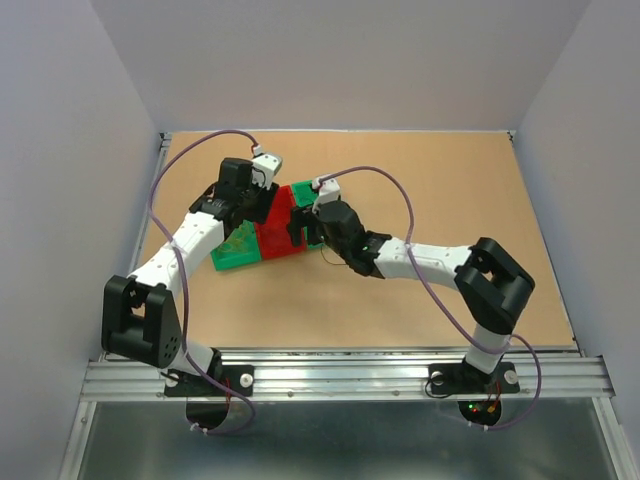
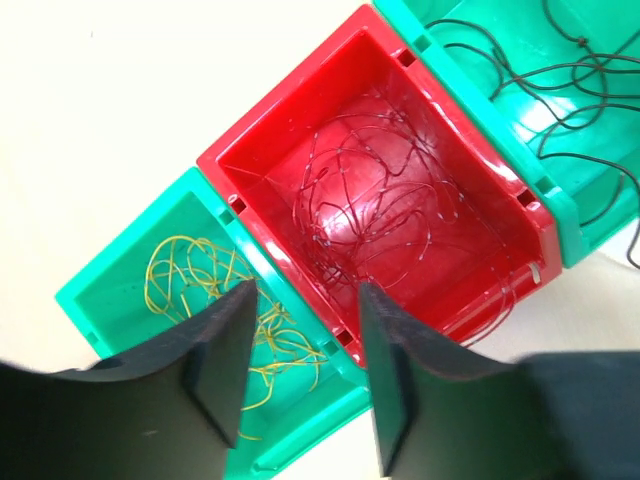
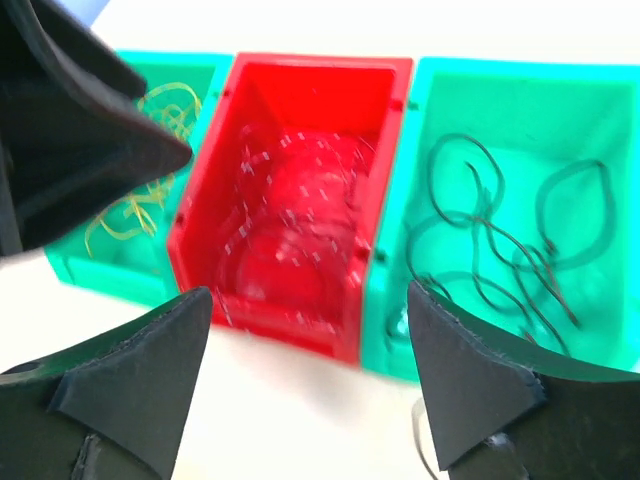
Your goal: Untangle the cables
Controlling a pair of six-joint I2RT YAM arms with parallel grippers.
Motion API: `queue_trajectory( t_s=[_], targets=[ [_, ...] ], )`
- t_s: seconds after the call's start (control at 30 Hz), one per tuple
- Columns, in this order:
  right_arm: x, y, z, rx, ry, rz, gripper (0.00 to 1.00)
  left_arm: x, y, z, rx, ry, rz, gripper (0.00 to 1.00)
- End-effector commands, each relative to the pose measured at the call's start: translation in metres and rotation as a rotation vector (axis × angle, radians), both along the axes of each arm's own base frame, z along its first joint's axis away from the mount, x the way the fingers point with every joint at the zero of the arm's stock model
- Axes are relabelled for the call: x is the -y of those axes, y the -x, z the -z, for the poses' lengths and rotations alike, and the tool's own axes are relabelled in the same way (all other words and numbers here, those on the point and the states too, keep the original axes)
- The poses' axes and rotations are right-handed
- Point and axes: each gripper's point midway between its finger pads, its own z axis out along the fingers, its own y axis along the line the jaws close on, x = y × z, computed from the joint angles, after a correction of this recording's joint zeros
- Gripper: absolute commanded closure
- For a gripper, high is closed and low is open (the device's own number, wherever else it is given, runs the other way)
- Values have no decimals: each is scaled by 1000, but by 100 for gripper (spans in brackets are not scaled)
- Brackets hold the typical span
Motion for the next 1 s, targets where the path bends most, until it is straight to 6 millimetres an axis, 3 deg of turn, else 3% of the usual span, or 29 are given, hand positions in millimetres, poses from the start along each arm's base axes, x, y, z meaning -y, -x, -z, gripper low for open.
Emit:
queue_trajectory(
  t_s=[0.0,0.2,0.37,0.57,0.67,0.77,0.8,0.93,0.97],
  targets=[
    [27,16,6,-2,72,4,15,8,1,-30,80,33,73,40],
    [78,39,68,-123,213,58,3,21,14,-22,93,62,191,29],
    [87,42,95,-156,273,65,4,24,17,-26,129,78,215,27],
    [78,24,111,-144,331,92,21,20,19,-26,154,72,193,27],
    [78,16,122,-138,371,114,38,18,20,-24,156,71,189,28],
    [81,17,126,-139,388,121,81,19,22,-22,152,77,193,28],
    [81,18,121,-135,378,114,100,20,22,-22,153,80,193,28],
    [72,23,89,-102,313,54,99,21,23,-23,162,86,200,28],
    [69,23,71,-79,283,40,100,21,24,-23,162,87,201,28]
  ],
)
